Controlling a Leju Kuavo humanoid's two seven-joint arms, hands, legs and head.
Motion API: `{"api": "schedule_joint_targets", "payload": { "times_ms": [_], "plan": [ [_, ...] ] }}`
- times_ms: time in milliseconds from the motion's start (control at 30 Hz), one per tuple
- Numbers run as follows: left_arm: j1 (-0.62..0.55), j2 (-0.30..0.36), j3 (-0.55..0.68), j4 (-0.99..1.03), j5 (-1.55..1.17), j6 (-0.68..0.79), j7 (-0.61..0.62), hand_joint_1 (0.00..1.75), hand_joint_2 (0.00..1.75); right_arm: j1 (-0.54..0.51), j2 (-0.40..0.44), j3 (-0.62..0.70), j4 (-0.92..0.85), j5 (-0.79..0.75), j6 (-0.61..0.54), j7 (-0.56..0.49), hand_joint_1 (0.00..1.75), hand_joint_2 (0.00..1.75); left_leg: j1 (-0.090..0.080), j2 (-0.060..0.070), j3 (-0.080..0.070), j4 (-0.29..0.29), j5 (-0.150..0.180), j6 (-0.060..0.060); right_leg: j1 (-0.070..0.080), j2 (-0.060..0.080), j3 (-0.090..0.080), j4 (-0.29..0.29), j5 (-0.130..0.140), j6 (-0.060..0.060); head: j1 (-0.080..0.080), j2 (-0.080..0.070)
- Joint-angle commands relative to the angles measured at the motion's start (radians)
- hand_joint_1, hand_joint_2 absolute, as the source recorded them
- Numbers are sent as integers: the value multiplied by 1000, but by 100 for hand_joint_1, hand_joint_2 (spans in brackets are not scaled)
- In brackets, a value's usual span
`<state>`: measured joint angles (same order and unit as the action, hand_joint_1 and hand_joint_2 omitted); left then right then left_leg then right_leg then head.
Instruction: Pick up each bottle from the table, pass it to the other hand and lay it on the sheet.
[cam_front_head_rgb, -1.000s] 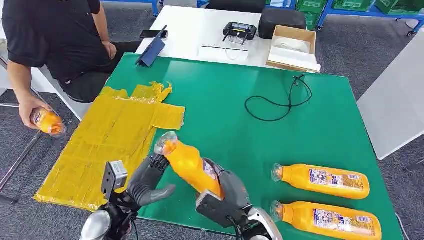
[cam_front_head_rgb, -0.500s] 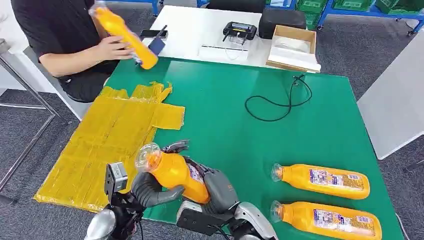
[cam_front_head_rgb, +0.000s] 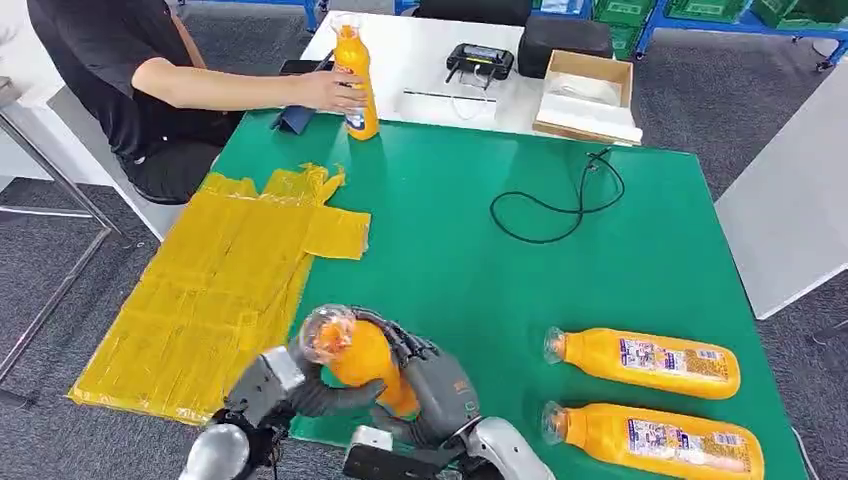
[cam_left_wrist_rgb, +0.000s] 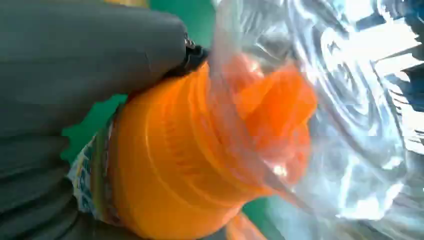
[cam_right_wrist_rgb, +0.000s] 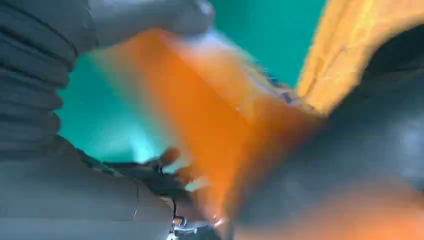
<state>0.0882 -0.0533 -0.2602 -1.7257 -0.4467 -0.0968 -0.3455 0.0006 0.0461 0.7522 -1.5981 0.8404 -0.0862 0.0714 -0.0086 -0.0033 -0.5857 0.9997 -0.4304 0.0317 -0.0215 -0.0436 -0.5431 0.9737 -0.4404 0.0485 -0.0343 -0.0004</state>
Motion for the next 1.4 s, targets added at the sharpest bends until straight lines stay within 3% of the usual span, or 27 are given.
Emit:
{"api": "schedule_joint_targets", "payload": {
  "times_ms": [33,200,333,533,567,600,633,733,767,800,833,1100,1267,1400],
  "plan": [
    [34,194,110,6,-608,356,-7,175,175,214,-249,-68,-304,-7,-65,89,0,175,1,-1,2,-1,-1,-3,1,2,3,-1,-1,-3,-1,0],
    [85,245,117,48,-776,427,28,175,175,289,-401,-23,-403,-63,-175,140,0,175,0,0,1,-1,-1,-1,0,2,2,-1,-1,-1,0,0],
    [70,312,30,191,-873,400,87,175,175,317,-569,35,-468,-86,-258,187,0,175,-1,-1,1,-1,-1,-1,-1,1,2,-1,-2,-1,0,0],
    [0,346,-106,436,-885,380,108,175,175,329,-731,101,-528,-50,-349,264,0,175,-2,-2,2,-2,-1,-2,-2,2,0,-2,-1,-3,-1,0],
    [-11,348,-123,464,-880,367,111,175,175,327,-750,106,-531,-45,-351,278,0,175,-3,-1,2,-1,-1,-1,-2,1,-7,-2,-1,-2,0,0],
    [-21,346,-131,492,-875,372,115,162,175,328,-764,105,-536,-48,-359,281,0,175,-4,-1,1,-2,-1,-1,-3,1,-9,-2,-1,-1,-1,0],
    [-42,333,-150,539,-859,361,123,0,175,332,-802,106,-544,-34,-355,321,0,175,-3,-1,1,-2,-1,-2,-3,3,-9,-2,0,-2,0,0],
    [-71,301,-166,598,-823,363,137,0,175,357,-879,97,-560,-20,-369,384,0,175,-3,-1,1,-2,-1,-2,-2,3,-9,-2,-1,-2,-1,0],
    [-75,291,-166,606,-798,363,132,0,0,371,-899,86,-560,-25,-391,408,0,175,-4,-2,3,-2,-1,-1,-4,1,-7,-2,-1,-1,-2,0],
    [-77,287,-169,605,-800,363,133,0,0,371,-904,84,-560,-25,-394,408,0,175,-3,-4,3,-2,-1,-1,-3,0,-6,-2,-1,-1,0,0],
    [-74,274,-153,597,-739,372,113,0,0,403,-933,40,-540,-38,-415,480,0,175,-4,-4,3,-1,0,0,-4,-2,-5,-2,-1,-1,-1,0],
    [-32,216,-69,434,-499,306,17,0,0,539,-954,-192,-441,-174,-442,447,0,175,-5,-4,6,-1,-1,1,-5,-3,-2,-2,0,1,-1,0],
    [5,139,30,275,-220,143,-76,0,0,639,-847,-405,-385,-206,-317,369,0,175,-5,-5,6,-1,-1,2,-4,-3,0,-3,0,0,0,0],
    [31,107,84,170,-31,5,-111,0,0,654,-751,-519,-345,-189,-201,303,0,175,-4,-4,4,0,0,2,-3,-3,3,-3,1,1,0,0]
  ]
}}
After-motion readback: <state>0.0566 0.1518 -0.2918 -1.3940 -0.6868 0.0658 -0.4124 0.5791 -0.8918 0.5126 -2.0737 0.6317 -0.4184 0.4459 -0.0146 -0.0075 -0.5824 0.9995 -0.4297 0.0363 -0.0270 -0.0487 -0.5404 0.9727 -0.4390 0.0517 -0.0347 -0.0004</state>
